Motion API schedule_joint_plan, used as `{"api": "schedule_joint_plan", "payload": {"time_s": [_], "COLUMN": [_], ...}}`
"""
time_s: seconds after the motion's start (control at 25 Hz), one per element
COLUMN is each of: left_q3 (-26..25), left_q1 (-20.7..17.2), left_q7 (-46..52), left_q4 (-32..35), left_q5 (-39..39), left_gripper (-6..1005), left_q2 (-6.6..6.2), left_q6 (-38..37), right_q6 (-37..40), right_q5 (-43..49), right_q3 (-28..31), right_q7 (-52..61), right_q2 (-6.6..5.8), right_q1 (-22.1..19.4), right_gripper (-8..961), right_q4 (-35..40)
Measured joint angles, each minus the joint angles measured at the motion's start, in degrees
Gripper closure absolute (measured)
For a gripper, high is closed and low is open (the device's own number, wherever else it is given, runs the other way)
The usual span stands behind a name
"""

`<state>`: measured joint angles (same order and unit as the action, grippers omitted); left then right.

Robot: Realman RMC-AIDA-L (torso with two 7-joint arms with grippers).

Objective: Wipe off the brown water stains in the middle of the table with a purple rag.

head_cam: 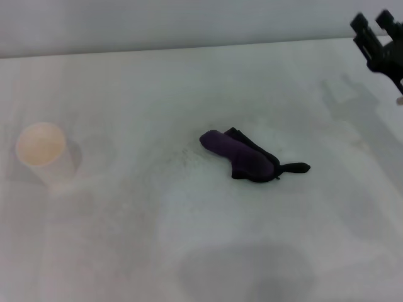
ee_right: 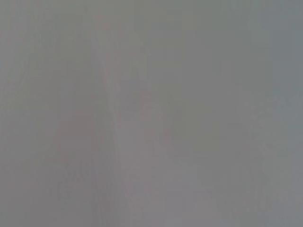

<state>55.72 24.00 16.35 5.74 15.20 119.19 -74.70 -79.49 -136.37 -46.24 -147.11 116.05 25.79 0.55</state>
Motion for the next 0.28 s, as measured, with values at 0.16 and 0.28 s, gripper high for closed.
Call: {"api": "schedule_joint_plan", "payload": {"time_s": [0.16,0.28], "left_q3": [0.0,0.05], "left_q1": [0.0,0.0], "left_q7": [0.0,0.0], "left_q4": [-0.09,-0.11], "left_q5": [-0.43,-1.09], "left_gripper": [113,113], "left_q2": [-0.01,-0.01], "left_q6": [0.11,0.6], "right_q6": [7.87,14.49], "right_q5": [-0.05,-0.13], "right_q3": [2.29,2.35], "right_q7": [-9.34,-11.9], "right_q2": [0.17,0.18], "right_q1": [0.78,2.16], "right_gripper": [291,343], "right_q4": [-1.72,-1.52]}}
